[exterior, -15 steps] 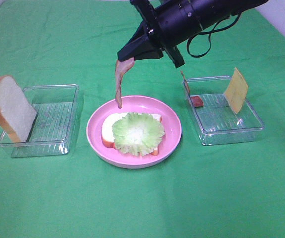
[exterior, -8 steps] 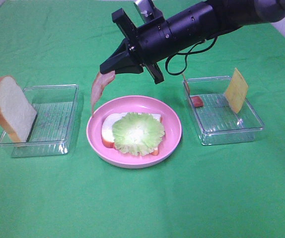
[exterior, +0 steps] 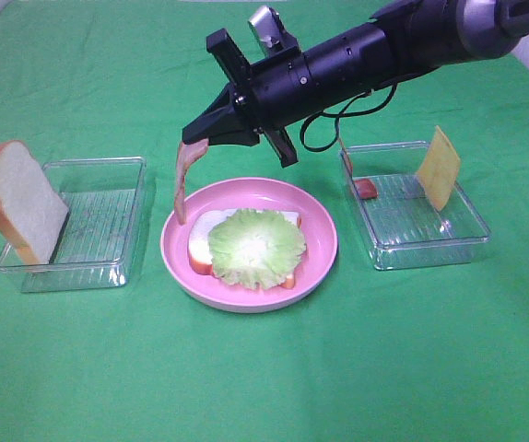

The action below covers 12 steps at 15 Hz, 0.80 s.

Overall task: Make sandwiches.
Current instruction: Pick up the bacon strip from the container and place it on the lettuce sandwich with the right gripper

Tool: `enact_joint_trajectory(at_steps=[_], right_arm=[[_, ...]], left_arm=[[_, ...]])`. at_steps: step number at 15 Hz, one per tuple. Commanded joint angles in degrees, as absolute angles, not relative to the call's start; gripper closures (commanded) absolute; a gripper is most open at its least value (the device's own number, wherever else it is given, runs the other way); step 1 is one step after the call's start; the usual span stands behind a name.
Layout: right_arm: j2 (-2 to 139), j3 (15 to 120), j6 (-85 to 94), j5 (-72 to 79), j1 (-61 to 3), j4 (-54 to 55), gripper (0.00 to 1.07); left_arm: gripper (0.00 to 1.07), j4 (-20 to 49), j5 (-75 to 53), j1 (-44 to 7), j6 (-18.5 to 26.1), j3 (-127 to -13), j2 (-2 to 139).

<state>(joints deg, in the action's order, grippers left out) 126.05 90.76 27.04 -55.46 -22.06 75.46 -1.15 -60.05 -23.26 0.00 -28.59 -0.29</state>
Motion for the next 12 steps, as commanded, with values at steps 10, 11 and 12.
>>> enact_joint_trajectory(at_steps=[10,11,12], right_arm=[[126.0,90.9,27.7,-52.9,-23.1,73.2,1.07],[126.0,90.9,27.0,-52.8,-23.1,71.7,1.07],[126.0,90.9,25.4,-52.2,-23.3,68.2,1.07]], left_arm=[[0.36,-1.5,-59.8,-23.5,0.0,-28.5,-1.5],[0.36,-1.5,-59.8,-23.5,0.0,-28.5,-1.5],[0.36,-1.5,-59.8,-23.5,0.0,-28.5,-1.5]])
